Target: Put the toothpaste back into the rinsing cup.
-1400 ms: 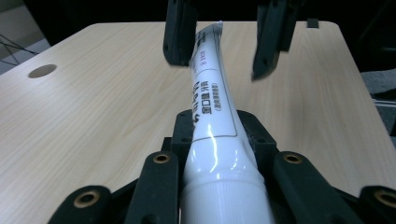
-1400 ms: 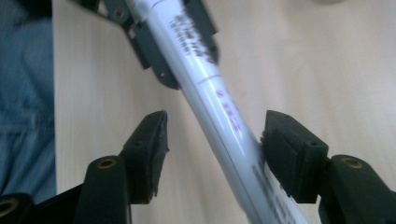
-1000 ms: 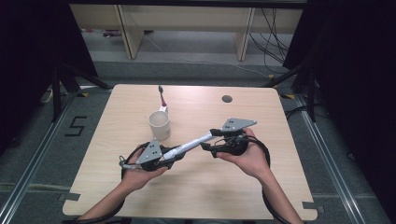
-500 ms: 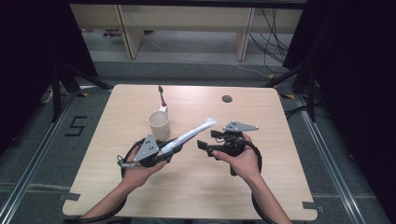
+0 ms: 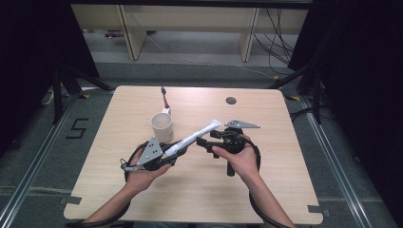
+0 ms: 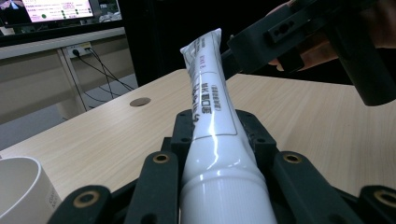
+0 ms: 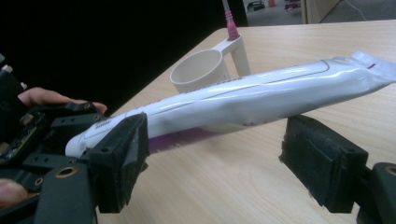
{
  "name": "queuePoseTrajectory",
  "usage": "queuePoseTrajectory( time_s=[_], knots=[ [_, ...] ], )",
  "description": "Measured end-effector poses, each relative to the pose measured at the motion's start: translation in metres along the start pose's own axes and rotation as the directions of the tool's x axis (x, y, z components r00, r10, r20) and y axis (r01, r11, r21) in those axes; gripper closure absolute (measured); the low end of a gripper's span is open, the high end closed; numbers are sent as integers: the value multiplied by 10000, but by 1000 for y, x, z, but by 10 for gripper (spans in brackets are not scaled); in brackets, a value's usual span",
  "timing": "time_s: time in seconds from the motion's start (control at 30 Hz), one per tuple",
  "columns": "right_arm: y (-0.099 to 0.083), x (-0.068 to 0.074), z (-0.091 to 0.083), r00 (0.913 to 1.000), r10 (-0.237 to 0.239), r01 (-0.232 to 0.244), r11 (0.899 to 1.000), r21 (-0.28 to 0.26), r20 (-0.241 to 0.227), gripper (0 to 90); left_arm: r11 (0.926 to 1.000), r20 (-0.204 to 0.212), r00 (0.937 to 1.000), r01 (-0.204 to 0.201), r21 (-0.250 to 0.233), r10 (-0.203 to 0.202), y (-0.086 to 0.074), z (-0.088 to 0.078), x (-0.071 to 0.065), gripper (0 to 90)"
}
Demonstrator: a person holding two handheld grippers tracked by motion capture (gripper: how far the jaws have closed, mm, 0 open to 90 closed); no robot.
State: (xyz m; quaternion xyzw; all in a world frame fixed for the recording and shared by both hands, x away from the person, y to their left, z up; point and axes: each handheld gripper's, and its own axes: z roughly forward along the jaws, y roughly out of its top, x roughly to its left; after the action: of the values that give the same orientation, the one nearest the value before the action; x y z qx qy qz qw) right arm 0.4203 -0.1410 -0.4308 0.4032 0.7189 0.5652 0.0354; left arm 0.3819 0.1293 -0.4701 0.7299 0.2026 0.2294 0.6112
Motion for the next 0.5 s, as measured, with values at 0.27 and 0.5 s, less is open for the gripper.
queuePoseTrajectory(
  time_s=[0.27,0.5],
  knots=[
    [4,-3,7,9948,1022,-1022,9947,-140,46,216,9999,30,9999,-102,-7,102,-2,1,-3,704],
    [4,-6,12,9833,1822,-1821,9829,-270,12,216,9996,-170,9995,-279,97,281,-5,3,-7,702]
  ],
)
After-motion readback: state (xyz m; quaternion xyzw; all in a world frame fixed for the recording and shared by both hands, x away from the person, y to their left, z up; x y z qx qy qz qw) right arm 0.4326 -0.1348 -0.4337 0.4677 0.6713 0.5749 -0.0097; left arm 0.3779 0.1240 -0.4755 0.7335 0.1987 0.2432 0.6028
